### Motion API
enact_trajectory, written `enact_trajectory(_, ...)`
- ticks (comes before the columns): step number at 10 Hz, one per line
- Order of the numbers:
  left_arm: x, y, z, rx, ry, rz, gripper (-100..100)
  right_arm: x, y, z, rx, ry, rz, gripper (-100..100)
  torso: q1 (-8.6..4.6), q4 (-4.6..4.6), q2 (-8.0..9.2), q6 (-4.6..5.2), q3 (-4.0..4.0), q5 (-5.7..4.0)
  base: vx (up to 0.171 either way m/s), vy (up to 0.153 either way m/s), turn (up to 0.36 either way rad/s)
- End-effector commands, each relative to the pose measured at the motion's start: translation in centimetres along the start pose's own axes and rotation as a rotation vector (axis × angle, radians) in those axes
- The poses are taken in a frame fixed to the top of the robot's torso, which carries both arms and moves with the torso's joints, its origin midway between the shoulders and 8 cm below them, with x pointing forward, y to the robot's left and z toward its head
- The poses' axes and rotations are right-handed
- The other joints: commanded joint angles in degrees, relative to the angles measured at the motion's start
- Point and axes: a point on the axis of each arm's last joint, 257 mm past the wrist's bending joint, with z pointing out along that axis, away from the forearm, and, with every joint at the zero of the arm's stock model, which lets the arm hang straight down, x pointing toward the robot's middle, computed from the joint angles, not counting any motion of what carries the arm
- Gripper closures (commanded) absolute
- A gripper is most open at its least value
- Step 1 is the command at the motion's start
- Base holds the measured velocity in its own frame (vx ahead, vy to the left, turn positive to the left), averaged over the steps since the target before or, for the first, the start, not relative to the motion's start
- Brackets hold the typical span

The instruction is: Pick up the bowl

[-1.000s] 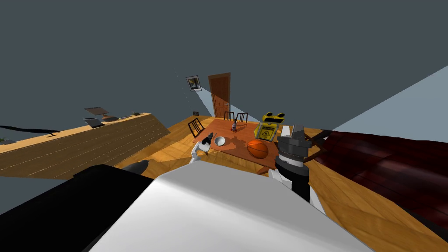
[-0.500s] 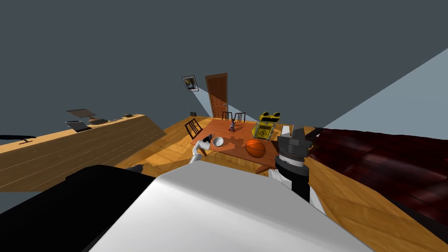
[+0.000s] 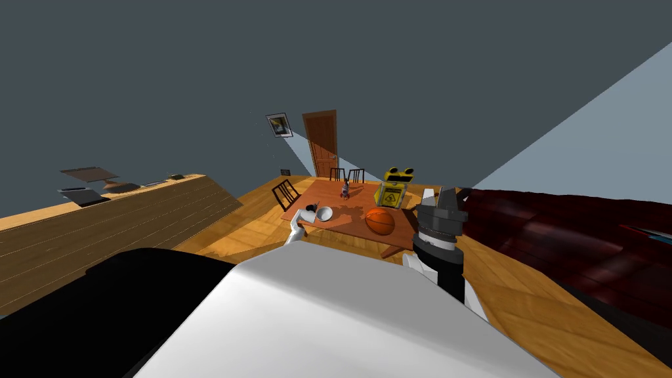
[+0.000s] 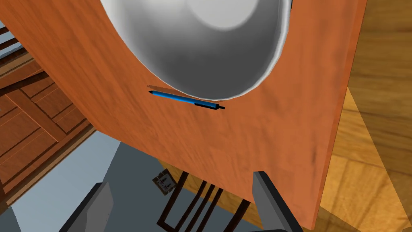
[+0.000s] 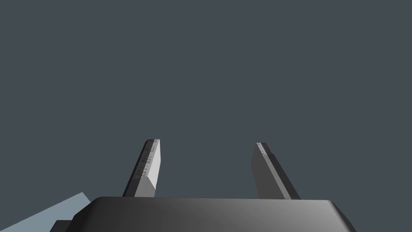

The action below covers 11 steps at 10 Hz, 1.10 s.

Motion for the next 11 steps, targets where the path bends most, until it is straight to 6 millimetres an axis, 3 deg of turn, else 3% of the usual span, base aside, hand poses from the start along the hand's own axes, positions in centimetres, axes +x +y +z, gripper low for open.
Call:
enact_trajectory(1,0.1,1.4,0.4,-0.052,0.005,-0.007,-100,0.0,0.0,0.0,0.0,0.0,0.0,0,0.0,0.0,0.0,0.0,0.0,0.0,0.021,-0.004,-0.06)
enact_trajectory(8,2.4,6.1,0.8,-0.252,0.051,-0.056,-100,0.0,0.0,0.0,0.0,0.0,0.0,0,0.0,0.0,0.02,-0.01,0.01,0.0,0.017,-0.004,-0.071)
enact_trajectory(11,5.5,9.1,0.4,-0.365,0.107,-0.086,-100,0.0,0.0,0.0,0.0,0.0,0.0,0,0.02,0.0,0.02,-0.02,0.01,0.0,0.022,-0.001,-0.076)
